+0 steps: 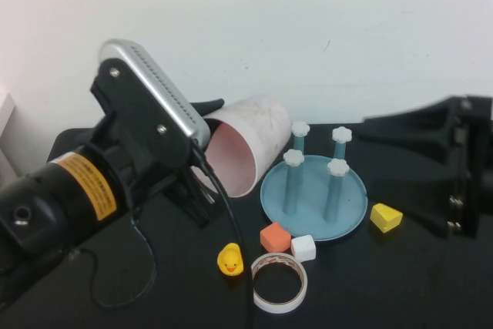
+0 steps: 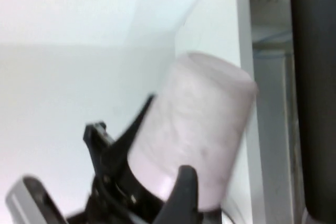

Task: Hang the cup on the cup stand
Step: Adjust the cup with two arms

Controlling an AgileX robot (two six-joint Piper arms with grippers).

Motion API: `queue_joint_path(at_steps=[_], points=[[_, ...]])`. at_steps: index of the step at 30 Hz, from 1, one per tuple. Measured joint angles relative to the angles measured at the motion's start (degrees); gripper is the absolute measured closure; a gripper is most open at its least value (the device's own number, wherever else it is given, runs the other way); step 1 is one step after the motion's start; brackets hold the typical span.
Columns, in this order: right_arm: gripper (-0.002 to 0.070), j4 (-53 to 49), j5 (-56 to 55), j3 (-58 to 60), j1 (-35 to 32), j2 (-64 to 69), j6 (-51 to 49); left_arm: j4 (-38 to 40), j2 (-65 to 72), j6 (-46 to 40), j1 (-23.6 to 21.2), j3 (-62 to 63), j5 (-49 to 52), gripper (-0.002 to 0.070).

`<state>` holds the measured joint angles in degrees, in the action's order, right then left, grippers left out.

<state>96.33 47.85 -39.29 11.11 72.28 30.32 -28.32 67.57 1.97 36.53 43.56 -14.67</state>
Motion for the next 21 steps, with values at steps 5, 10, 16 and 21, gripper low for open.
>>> queue_joint_path(at_steps=[5, 10, 16, 21], points=[[-0.0015, 0.46, -11.20, -3.45, 6.70, 0.24, -4.38, -0.68, 2.03, -0.03, 0.00, 0.00, -3.74, 0.0668], [-0.0016, 0.92, -16.06, -6.91, 11.05, 3.74, -7.04, -1.05, 4.18, -0.97, 0.00, 0.00, -9.49, 0.0668], [-0.0017, 1.05, -14.86, -11.07, 11.62, 9.39, -7.55, -1.41, 6.10, -1.97, 0.00, 0.00, -11.80, 0.0668], [-0.0017, 1.29, -12.27, -14.29, 12.10, 13.31, -7.87, -1.41, 6.34, -1.97, 0.00, 0.00, -12.17, 0.0668]])
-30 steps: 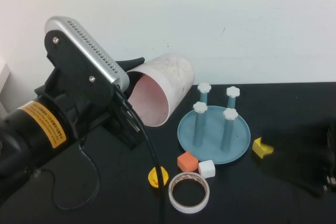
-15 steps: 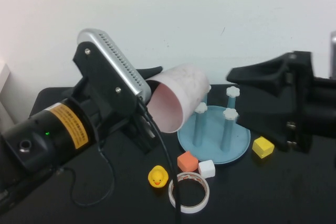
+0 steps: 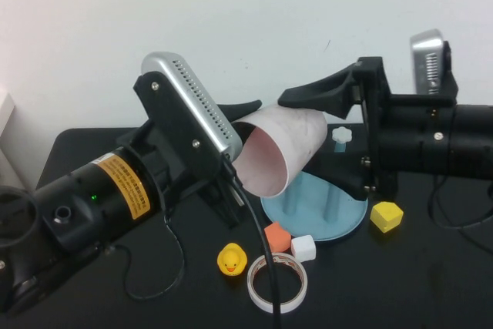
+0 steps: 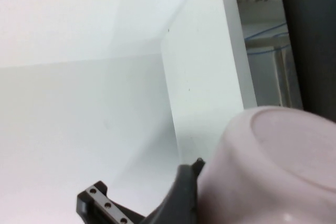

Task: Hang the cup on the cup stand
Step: Adjust the cup with two arms

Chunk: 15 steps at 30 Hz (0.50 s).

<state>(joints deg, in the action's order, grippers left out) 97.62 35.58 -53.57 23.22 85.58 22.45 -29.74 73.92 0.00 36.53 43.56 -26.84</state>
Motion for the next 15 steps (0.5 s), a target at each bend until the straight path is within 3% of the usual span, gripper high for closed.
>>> queue_joint_path(at_steps=[9, 13, 15], points=[[-0.0013, 0.00, -0.24, -1.10, 1.66, 0.51, 0.29, -0.11, 0.14, -1.33, 0.00, 0.00, -0.35, 0.0668], [0.0058, 0.00, -1.15, -1.10, 1.66, 0.55, 1.93, -0.11, 1.38, -2.36, 0.00, 0.00, -1.44, 0.0668], [0.0057, 0.13, -1.92, -1.10, 1.71, 0.78, 2.15, -0.11, 2.40, -2.56, -0.09, 0.00, -2.39, 0.0668]])
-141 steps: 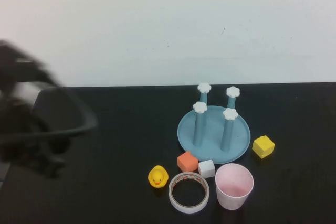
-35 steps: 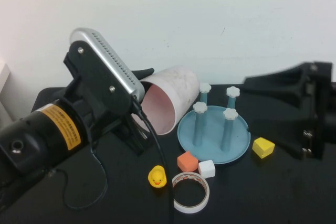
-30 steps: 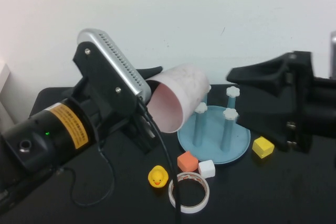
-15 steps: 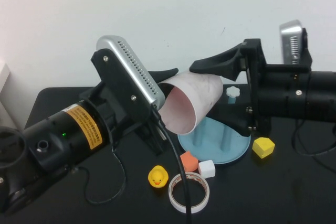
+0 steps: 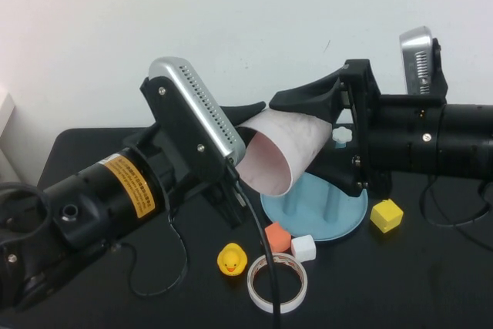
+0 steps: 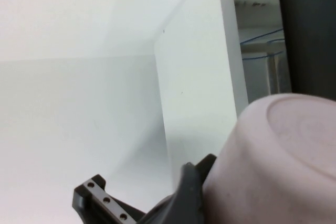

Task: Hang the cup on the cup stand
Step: Adjust the cup with two arms, then place the cup on the cup holder

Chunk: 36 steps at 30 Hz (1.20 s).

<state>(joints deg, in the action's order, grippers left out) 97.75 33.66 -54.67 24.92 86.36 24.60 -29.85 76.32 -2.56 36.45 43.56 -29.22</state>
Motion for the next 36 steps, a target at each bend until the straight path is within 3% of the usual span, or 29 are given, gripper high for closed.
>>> queue_joint_path(at_steps=[7, 9, 15, 21, 27, 30, 33, 36], points=[[0.0058, 0.00, -0.59, 0.00, 0.00, 0.23, 0.52, 0.42, 0.68, -0.03, -0.13, 0.00, -0.57, 0.0641], [0.0059, 0.00, -0.48, 0.00, 0.23, 0.23, 0.90, 0.31, 0.68, 0.80, -0.13, 0.00, -0.57, 0.0587], [0.0064, 0.00, -1.92, -1.52, 0.44, 0.23, 2.80, -1.58, -2.43, 7.40, -0.13, 0.00, 4.39, 0.0325], [0.0066, 0.00, -7.02, -6.73, 0.48, 0.23, 12.01, -6.67, -10.28, 20.37, -0.13, 0.00, 15.28, 0.0258], [0.0066, 0.04, -12.66, -10.90, 0.48, 0.23, 32.89, -10.83, -19.96, 32.27, 0.07, 0.00, 26.56, 0.0258], [0.0066, 0.14, -17.56, -11.30, 0.48, 0.23, 47.10, -10.69, -24.79, 35.30, 0.07, 0.00, 34.49, 0.0300], [0.0067, 0.30, -23.34, -11.30, 0.48, 0.51, 60.58, -8.96, -29.87, 36.33, 0.07, 0.00, 45.92, 0.0444], [0.0068, 0.69, -26.95, -11.43, 0.48, 2.07, 67.86, -6.74, -34.05, 36.16, 0.07, 0.00, 57.73, 0.0597]])
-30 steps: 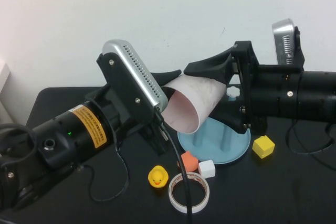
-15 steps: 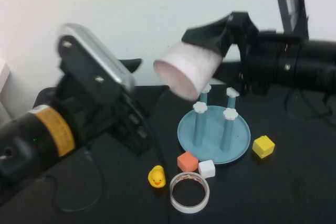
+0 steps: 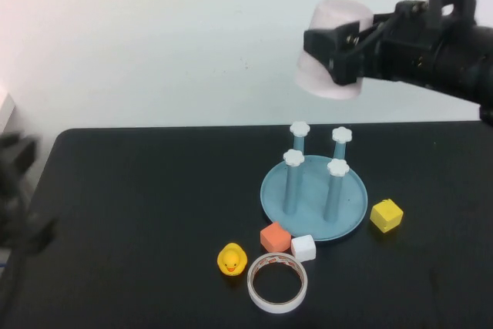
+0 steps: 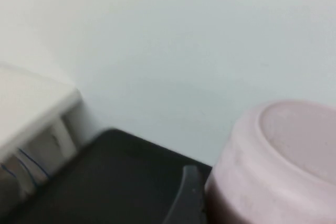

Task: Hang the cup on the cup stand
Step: Place the cup on the cup holder

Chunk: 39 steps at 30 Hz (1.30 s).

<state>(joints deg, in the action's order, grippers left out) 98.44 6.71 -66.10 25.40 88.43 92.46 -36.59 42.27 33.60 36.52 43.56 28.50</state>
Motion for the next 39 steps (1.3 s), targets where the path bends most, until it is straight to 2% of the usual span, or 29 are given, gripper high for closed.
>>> queue_joint_path(at_steps=[3, 9, 14, 25, 39], points=[[0.0068, 0.10, -0.55, -1.01, 0.00, 3.13, 2.88, 3.16, -3.44, -3.06, 0.00, 0.00, 8.83, 0.0654], [0.0068, 0.44, -1.40, -5.63, 0.00, 11.47, 4.43, 7.68, -7.82, -8.10, 0.00, 0.00, 17.44, 0.0674], [0.0069, 0.43, -1.78, -9.18, 0.00, 16.27, 6.40, 8.50, -9.77, -9.28, 0.00, 0.00, 18.40, 0.0675], [0.0069, 0.46, 0.17, -15.12, 0.00, 22.06, 26.91, 8.70, -10.00, -12.09, 0.00, 0.00, 18.84, 0.0675], [0.0069, 0.46, -0.98, -27.15, 0.00, 35.03, 28.08, 8.70, -10.00, -12.31, 0.00, 0.00, 22.10, 0.0675]])
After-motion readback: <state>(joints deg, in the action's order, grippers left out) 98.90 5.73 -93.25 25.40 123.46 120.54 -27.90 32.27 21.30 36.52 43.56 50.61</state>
